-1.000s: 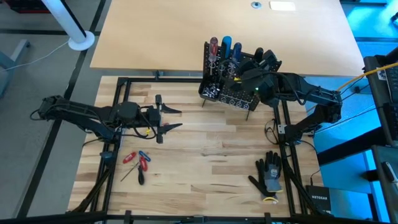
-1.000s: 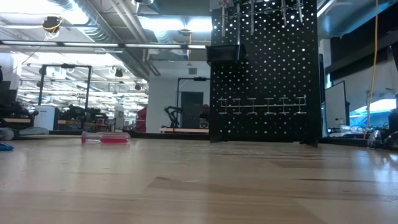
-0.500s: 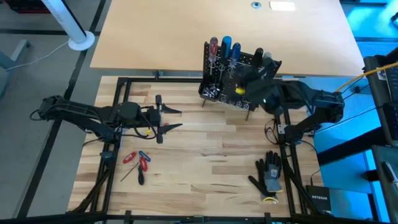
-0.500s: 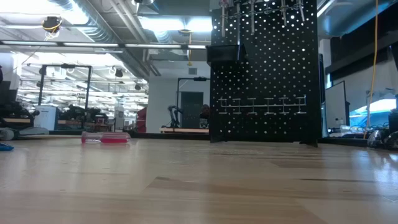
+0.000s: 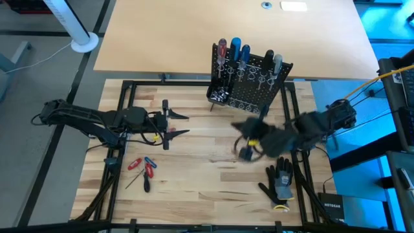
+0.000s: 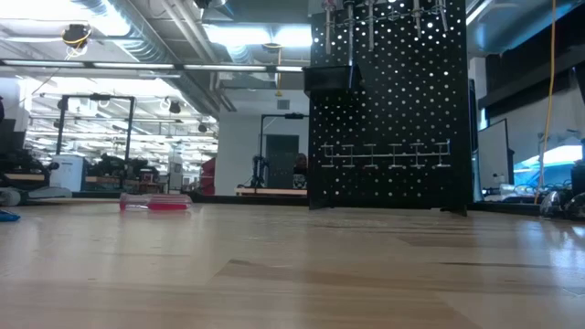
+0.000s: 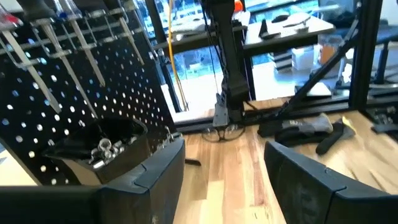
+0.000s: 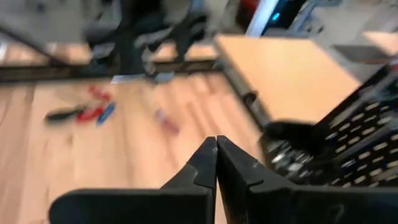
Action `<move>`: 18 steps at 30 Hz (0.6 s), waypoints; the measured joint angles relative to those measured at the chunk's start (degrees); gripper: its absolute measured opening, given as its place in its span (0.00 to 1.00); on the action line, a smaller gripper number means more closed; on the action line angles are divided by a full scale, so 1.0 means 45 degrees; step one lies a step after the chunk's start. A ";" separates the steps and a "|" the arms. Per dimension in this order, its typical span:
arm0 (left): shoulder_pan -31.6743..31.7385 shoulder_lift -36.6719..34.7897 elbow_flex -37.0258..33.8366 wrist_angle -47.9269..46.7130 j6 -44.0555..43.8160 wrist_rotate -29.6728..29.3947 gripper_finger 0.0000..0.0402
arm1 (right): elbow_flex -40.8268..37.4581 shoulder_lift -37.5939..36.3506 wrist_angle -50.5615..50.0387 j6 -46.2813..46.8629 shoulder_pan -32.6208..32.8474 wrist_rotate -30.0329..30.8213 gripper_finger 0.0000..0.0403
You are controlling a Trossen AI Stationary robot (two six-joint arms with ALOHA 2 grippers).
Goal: Hang tools onto peg board
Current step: Hang the red screwdriver on the black pegboard
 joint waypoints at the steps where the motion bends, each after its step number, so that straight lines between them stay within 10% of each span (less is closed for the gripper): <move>1: 0.0003 0.0003 0.0000 -0.0196 -0.0010 -0.0003 0.52 | -0.0001 0.0192 -0.0342 0.0371 0.0248 -0.0124 0.03; 18: -0.0684 -0.0002 0.0015 -1.1418 -0.7791 0.0018 0.52 | -0.4684 0.3017 -0.0724 0.6225 0.1900 0.2536 0.03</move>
